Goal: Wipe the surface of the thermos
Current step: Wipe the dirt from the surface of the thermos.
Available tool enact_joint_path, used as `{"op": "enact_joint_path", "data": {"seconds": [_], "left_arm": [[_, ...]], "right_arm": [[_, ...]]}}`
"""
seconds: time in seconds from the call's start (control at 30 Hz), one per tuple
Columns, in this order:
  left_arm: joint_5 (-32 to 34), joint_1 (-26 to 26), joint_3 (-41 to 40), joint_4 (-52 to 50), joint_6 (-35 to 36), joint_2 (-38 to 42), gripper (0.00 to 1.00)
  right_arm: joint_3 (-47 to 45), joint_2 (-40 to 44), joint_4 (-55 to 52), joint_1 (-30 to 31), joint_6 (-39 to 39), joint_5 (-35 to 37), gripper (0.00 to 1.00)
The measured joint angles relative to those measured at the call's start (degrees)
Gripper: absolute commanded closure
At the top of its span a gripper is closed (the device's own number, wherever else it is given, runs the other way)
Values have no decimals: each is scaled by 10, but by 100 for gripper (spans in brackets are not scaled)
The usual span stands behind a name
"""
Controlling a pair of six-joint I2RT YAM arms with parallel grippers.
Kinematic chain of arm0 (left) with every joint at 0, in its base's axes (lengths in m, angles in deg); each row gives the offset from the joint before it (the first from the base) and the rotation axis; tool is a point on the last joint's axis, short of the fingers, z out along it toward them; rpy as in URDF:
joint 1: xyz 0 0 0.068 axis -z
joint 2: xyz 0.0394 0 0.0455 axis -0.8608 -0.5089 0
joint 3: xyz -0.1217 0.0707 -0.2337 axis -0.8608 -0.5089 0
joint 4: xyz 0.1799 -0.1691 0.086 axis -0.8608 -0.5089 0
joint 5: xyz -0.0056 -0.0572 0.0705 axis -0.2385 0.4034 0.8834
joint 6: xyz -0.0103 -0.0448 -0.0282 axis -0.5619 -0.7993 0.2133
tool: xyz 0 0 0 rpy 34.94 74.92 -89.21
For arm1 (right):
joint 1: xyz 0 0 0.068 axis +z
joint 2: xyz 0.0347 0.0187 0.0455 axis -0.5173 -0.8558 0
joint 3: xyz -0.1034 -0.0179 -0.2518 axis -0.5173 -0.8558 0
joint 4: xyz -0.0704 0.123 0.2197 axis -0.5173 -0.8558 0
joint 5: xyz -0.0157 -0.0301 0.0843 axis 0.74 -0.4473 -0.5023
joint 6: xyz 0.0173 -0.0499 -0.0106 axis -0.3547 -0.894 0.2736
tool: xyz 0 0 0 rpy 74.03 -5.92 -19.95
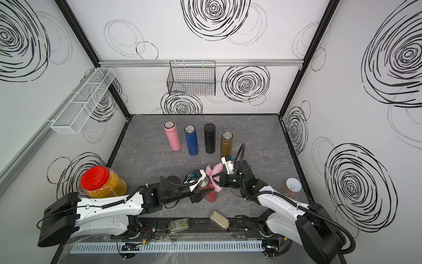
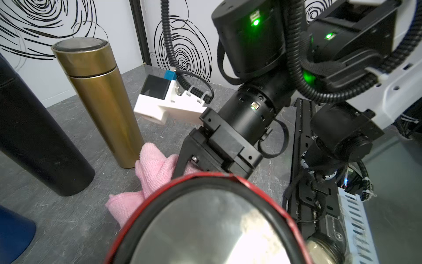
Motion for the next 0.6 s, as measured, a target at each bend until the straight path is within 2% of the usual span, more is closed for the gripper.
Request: {"op": "enact_joint_path", "data": {"seconds": [0.2,0.33,0.47,0.6], "left_arm": [[22,0,0,8,0,-5,100],[48,2,0,10,-4,-7,100],[143,6,3,5,-39,-12,100],[261,2,33,-40,-94,-29,100]], "right_arm": [[19,76,-31,24,-17,38,100],[21,72,-25,50,-20,80,100],[22,22,-48,91,-17,159,100],[22,-15,-99,157,-6,224,100]]}}
